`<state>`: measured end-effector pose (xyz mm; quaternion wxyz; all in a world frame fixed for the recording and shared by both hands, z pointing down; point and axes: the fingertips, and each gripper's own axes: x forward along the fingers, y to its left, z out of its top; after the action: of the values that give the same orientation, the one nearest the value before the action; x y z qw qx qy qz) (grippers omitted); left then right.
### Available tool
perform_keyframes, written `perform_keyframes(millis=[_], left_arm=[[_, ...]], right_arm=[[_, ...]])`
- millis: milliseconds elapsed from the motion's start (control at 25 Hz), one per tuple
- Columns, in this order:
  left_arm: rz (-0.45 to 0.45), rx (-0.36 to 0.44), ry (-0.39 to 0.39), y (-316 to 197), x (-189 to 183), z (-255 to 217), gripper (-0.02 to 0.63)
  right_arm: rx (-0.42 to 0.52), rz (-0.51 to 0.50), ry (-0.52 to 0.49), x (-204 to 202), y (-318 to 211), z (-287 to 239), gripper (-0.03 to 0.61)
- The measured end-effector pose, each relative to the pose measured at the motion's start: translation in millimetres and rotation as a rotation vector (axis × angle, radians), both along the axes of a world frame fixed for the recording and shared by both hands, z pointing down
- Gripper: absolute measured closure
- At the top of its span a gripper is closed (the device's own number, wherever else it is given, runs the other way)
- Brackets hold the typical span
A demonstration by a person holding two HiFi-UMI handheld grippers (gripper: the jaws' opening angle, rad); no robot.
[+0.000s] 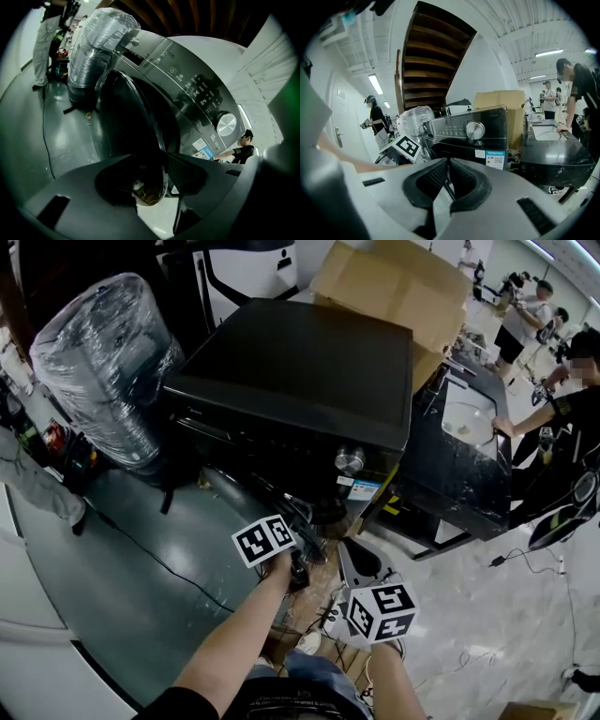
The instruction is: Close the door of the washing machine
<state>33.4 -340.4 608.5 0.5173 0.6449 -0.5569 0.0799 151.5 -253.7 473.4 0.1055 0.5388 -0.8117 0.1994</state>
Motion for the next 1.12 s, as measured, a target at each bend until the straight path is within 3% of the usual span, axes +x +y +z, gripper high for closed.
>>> perform_keyframes(millis=[600,840,1120], left_arm=[[-0.128,0.020,0.104,-44,29,-1,0.385],[-0.188,0.035,0.178,-59,36,0,0.382],[-0.200,0.068,0.226,-72,42,1,0.377]], right_arm=[[-0.036,-0.029,0.010,27,-23,19,0.555],[-0.053,-0.025,0.011,38,-26,28,0.556],[-0.073,-0.017,0.020,47,-27,39,0.555]])
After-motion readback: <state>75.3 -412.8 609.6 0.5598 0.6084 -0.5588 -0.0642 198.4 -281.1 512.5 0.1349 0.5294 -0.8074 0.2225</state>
